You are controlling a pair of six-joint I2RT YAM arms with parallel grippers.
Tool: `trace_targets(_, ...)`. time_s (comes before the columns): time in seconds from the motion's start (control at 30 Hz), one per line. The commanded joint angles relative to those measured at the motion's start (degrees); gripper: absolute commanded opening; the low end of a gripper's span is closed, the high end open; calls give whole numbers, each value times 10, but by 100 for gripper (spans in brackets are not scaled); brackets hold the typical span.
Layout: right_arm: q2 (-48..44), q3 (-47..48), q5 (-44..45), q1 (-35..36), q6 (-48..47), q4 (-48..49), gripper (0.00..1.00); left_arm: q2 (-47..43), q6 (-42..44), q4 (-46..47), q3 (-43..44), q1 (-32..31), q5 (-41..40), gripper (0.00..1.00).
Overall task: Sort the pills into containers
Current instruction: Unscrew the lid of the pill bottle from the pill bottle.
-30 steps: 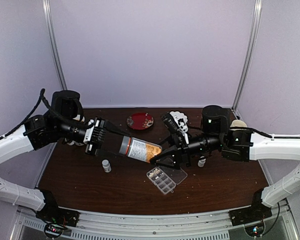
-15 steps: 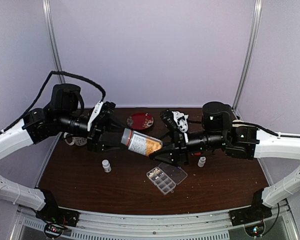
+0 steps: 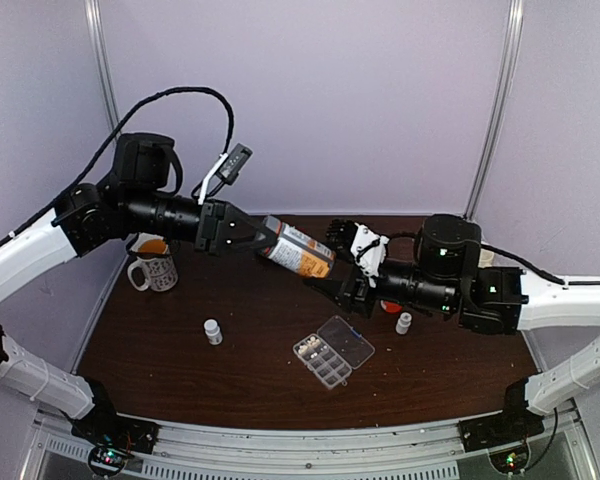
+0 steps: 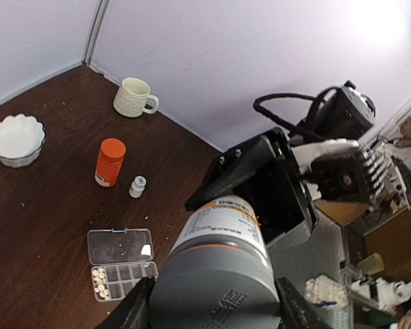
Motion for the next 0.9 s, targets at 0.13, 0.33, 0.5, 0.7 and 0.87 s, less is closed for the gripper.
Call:
trace_targets(0.13, 2, -29, 134, 16, -62, 57, 0, 11, -254, 118, 3, -4, -12, 29)
trace_targets(0.33, -20, -46, 83, 16, -11, 57, 0, -12, -161, 111, 6, -3, -41, 93)
trace_targets(0.5, -40, -64, 38, 16, 37, 46, 0, -45, -116, 131, -12, 7, -83, 97)
trace_targets(0.7, -66, -68, -43, 11, 99, 18, 0, -74, 89, 155, -41, 14, -58, 98)
trace_targets(0.87, -64, -42, -113, 2, 147, -27, 0, -136, 383, 202, -130, 11, 58, 98)
